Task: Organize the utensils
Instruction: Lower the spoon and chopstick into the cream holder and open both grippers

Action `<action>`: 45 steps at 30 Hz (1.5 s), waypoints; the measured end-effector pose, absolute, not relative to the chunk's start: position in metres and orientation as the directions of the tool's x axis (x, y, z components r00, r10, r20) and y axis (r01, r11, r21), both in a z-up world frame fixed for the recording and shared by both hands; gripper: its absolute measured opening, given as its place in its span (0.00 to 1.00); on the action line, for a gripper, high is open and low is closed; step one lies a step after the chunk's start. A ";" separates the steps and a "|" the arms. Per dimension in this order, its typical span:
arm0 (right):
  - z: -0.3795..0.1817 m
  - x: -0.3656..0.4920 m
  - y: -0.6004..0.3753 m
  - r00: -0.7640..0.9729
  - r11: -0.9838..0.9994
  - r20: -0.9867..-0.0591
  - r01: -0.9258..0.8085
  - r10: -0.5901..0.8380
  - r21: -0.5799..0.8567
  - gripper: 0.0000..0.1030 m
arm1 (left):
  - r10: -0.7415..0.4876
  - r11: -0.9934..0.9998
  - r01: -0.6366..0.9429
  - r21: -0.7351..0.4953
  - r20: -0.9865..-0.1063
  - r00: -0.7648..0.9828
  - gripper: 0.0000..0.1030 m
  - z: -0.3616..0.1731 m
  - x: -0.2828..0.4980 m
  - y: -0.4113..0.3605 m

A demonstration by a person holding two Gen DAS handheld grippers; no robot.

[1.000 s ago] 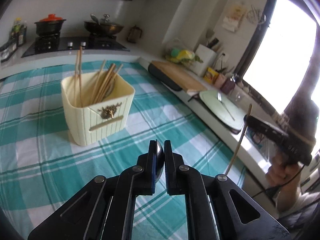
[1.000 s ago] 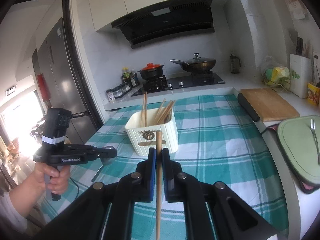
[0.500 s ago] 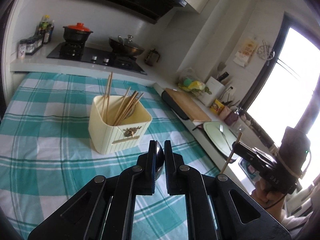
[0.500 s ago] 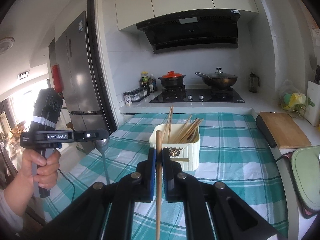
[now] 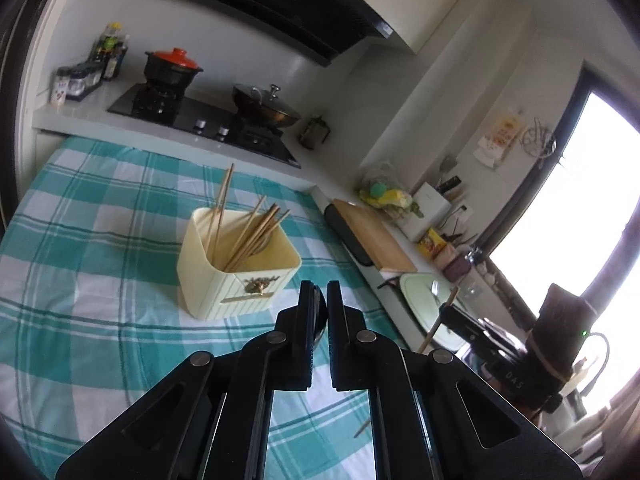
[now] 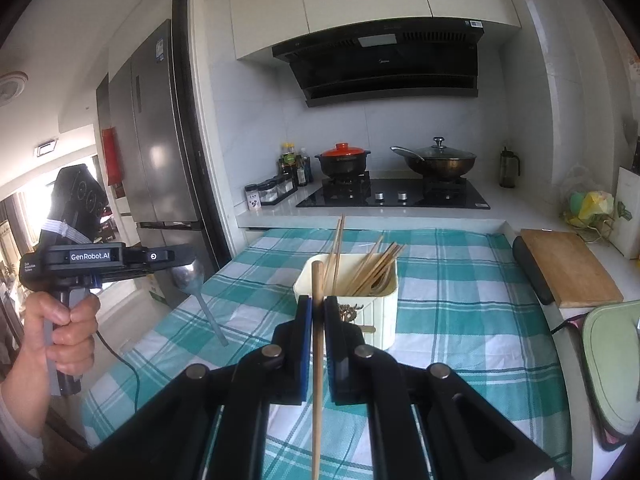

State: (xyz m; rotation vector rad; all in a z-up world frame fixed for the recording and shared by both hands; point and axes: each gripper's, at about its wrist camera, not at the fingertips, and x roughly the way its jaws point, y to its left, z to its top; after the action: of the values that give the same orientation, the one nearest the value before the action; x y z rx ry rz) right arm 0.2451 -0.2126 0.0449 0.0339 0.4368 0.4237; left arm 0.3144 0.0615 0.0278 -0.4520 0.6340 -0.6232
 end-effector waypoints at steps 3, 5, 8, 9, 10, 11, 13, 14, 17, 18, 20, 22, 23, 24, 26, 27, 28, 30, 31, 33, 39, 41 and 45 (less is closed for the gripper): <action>0.055 0.255 -0.213 0.826 0.909 -0.383 -0.396 0.415 0.131 0.06 | -0.678 0.693 0.379 -0.614 -0.375 0.632 0.03 0.038 0.324 0.067; 0.064 0.265 -0.211 0.831 0.907 -0.364 -0.400 0.421 0.135 0.06 | -0.689 0.674 0.372 -0.638 -0.361 0.629 0.03 0.048 0.334 0.067; 0.080 0.287 -0.207 0.835 0.901 -0.339 -0.410 0.433 0.141 0.06 | -0.692 0.666 0.370 -0.648 -0.350 0.632 0.03 0.066 0.351 0.063; 0.086 0.295 -0.205 0.838 0.900 -0.330 -0.412 0.435 0.141 0.06 | -0.688 0.668 0.367 -0.648 -0.349 0.637 0.03 0.071 0.357 0.062; 0.092 0.305 -0.203 0.842 0.900 -0.320 -0.413 0.435 0.137 0.06 | -0.685 0.669 0.366 -0.647 -0.345 0.642 0.03 0.077 0.364 0.060; 0.097 0.314 -0.201 0.845 0.901 -0.312 -0.414 0.434 0.134 0.06 | -0.683 0.670 0.367 -0.646 -0.341 0.646 0.03 0.082 0.370 0.058; 0.106 0.336 -0.197 0.856 0.905 -0.294 -0.407 0.424 0.121 0.06 | -0.667 0.681 0.358 -0.639 -0.339 0.663 0.03 0.089 0.385 0.055; 0.109 0.347 -0.196 0.861 0.908 -0.287 -0.403 0.419 0.116 0.06 | -0.661 0.685 0.353 -0.637 -0.341 0.669 0.03 0.092 0.393 0.053; 0.114 0.384 -0.192 0.869 0.912 -0.279 -0.392 0.410 0.119 0.06 | -0.644 0.696 0.335 -0.635 -0.345 0.683 0.03 0.094 0.419 0.047; 0.114 0.398 -0.191 0.872 0.913 -0.272 -0.389 0.407 0.121 0.06 | -0.641 0.698 0.330 -0.636 -0.348 0.684 0.03 0.093 0.428 0.045; 0.114 0.419 -0.190 0.879 0.916 -0.259 -0.383 0.401 0.118 0.06 | -0.632 0.703 0.316 -0.638 -0.356 0.688 0.03 0.089 0.446 0.038; 0.112 0.440 -0.189 0.886 0.918 -0.243 -0.378 0.395 0.118 0.06 | -0.625 0.707 0.301 -0.639 -0.365 0.690 0.03 0.082 0.464 0.032; 0.110 0.449 -0.189 0.887 0.918 -0.237 -0.378 0.395 0.119 0.06 | -0.622 0.708 0.295 -0.642 -0.370 0.690 0.03 0.077 0.472 0.029; 0.105 0.460 -0.188 0.889 0.919 -0.233 -0.377 0.395 0.118 0.06 | -0.620 0.708 0.286 -0.645 -0.375 0.689 0.03 0.071 0.479 0.027; 0.094 0.477 -0.187 0.888 0.919 -0.235 -0.377 0.394 0.116 0.06 | -0.618 0.709 0.271 -0.651 -0.390 0.682 0.03 0.058 0.491 0.021; 0.089 0.484 -0.187 0.886 0.918 -0.242 -0.379 0.396 0.117 0.06 | -0.617 0.711 0.261 -0.653 -0.401 0.678 0.03 0.050 0.495 0.019; 0.081 0.491 -0.186 0.882 0.918 -0.255 -0.379 0.397 0.119 0.06 | -0.612 0.716 0.248 -0.652 -0.417 0.672 0.03 0.041 0.501 0.016; 0.061 0.505 -0.186 0.869 0.917 -0.294 -0.379 0.399 0.124 0.06 | -0.603 0.727 0.225 -0.649 -0.447 0.661 0.03 0.024 0.507 0.011; 0.053 0.509 -0.187 0.862 0.917 -0.314 -0.377 0.398 0.129 0.06 | -0.594 0.737 0.213 -0.641 -0.466 0.656 0.03 0.015 0.509 0.009; 0.035 0.515 -0.189 0.840 0.913 -0.357 -0.379 0.408 0.151 0.06 | -0.571 0.766 0.200 -0.611 -0.502 0.649 0.03 0.001 0.510 0.004; -0.006 0.527 -0.188 0.738 0.903 -0.522 -0.370 0.427 0.216 0.08 | -0.393 0.898 0.139 -0.417 -0.619 0.680 0.30 -0.023 0.509 -0.010; -0.017 0.532 -0.187 0.696 0.901 -0.574 -0.367 0.430 0.230 0.11 | -0.335 0.923 0.111 -0.368 -0.628 0.702 0.56 -0.026 0.506 -0.010; -0.030 0.529 -0.187 0.675 0.908 -0.611 -0.359 0.414 0.217 0.42 | -0.205 0.972 0.085 -0.217 -0.624 0.754 0.69 -0.024 0.496 -0.012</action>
State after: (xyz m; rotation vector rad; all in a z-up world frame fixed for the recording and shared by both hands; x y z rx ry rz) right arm 0.5290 -0.1874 -0.0303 0.0816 0.7064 0.4351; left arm 0.4965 -0.0120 -0.0243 -0.1795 0.7004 -0.1594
